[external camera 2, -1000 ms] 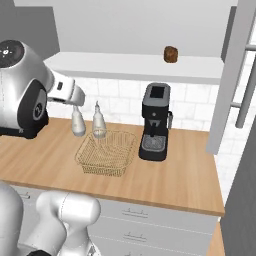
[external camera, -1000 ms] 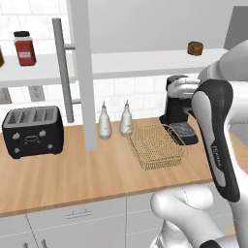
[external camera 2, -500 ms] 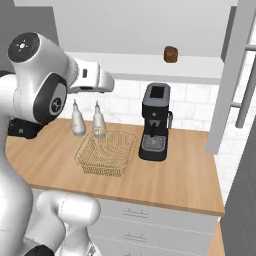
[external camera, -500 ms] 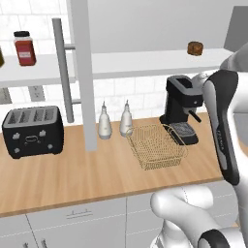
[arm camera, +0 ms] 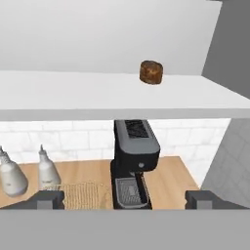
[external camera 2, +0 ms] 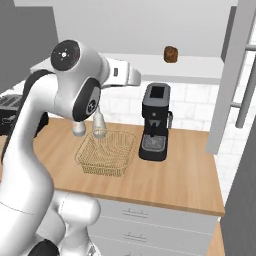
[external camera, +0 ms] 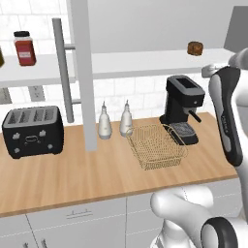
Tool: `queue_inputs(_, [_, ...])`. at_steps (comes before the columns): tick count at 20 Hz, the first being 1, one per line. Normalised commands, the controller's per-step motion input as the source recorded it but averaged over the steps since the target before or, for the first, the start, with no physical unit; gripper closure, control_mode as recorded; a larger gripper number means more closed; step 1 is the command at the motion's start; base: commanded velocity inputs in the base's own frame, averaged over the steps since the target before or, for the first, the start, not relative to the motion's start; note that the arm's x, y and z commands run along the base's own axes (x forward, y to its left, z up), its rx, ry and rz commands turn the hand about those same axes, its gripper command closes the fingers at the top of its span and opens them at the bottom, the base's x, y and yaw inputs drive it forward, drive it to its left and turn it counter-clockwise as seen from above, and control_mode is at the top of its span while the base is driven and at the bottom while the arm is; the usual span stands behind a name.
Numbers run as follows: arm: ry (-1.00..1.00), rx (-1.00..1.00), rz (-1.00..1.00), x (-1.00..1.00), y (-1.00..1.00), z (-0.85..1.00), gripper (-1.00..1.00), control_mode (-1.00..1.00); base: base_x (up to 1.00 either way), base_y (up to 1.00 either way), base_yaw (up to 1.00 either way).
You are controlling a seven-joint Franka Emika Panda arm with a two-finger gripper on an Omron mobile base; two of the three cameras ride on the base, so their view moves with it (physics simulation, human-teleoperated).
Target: Open the cabinet, pick up the bread from the cabinet and place it in the basket. Then move the basket to the dining counter.
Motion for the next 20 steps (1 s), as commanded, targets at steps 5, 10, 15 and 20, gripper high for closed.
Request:
queue_inputs(5, [0.00, 0.02, 0.00, 0.52, -0.23, 0.35, -1.00, -1.00, 0.00, 0.00, 0.00])
queue_inputs(10, [0.00, 0.00, 0.00, 0.61, -0.31, 0.07, -1.00, -1.00, 0.00, 0.00, 0.00])
queue_inputs(15, [0.00, 0.00, 0.00, 0.60, -0.35, 0.00, -1.00, -1.00, 0.00, 0.00, 0.00])
queue_inputs(20, [0.00, 0.00, 0.00, 0.66, -0.29, 0.00, -1.00, -1.00, 0.00, 0.00, 0.00])
